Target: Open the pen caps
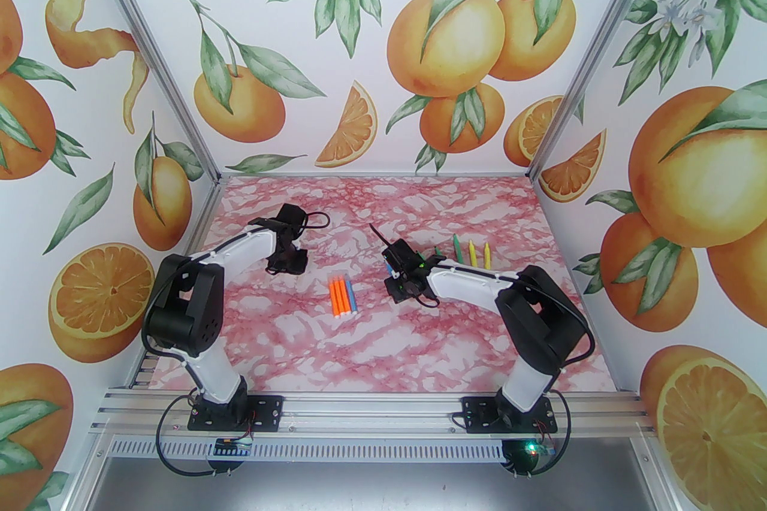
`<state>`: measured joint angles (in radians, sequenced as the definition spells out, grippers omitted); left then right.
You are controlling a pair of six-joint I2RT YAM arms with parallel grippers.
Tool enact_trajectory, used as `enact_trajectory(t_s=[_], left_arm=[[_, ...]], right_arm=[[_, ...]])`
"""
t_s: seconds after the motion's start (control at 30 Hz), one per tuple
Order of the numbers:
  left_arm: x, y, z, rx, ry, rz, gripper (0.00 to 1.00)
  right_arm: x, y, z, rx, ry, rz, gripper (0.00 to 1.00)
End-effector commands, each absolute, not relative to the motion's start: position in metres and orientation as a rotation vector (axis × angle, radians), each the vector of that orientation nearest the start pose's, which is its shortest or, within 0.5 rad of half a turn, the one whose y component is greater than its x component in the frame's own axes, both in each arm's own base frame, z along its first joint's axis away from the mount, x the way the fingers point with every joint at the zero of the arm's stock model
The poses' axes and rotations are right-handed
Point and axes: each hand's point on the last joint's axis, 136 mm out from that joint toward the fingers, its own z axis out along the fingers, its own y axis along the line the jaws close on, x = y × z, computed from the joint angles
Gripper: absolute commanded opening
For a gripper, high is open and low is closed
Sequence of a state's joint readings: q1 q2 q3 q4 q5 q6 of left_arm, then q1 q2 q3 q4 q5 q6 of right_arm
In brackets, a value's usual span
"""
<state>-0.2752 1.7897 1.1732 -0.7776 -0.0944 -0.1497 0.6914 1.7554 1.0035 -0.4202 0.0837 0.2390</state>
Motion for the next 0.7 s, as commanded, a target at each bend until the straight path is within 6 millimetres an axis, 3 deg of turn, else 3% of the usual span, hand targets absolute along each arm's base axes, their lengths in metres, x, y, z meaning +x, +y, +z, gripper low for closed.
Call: enact_trajectory(t_s=[0.0,0.23,0.43,0.67], left_arm=[[0.345,-0.073,0.031,0.189,2.965,0.147,0.06],[0.343,-0.064,0.025,0.192,2.982,0.211,0.09],[0.344,-0.064,0.023,0.198,2.987,0.211,0.11],[0.341,-0.067,0.012,0.221,3.021,0.19,0.2]], right_arm=[[0.308,0.227,0.021,-0.566,2.698,0.101,0.18],[0.308,0.228,0.024,-0.573,2.695,0.097,0.29],[0.309,0.23,0.03,-0.588,2.678,0.094,0.32],[0.308,0.254,0.065,-0.651,2.571,0.133,0.42]])
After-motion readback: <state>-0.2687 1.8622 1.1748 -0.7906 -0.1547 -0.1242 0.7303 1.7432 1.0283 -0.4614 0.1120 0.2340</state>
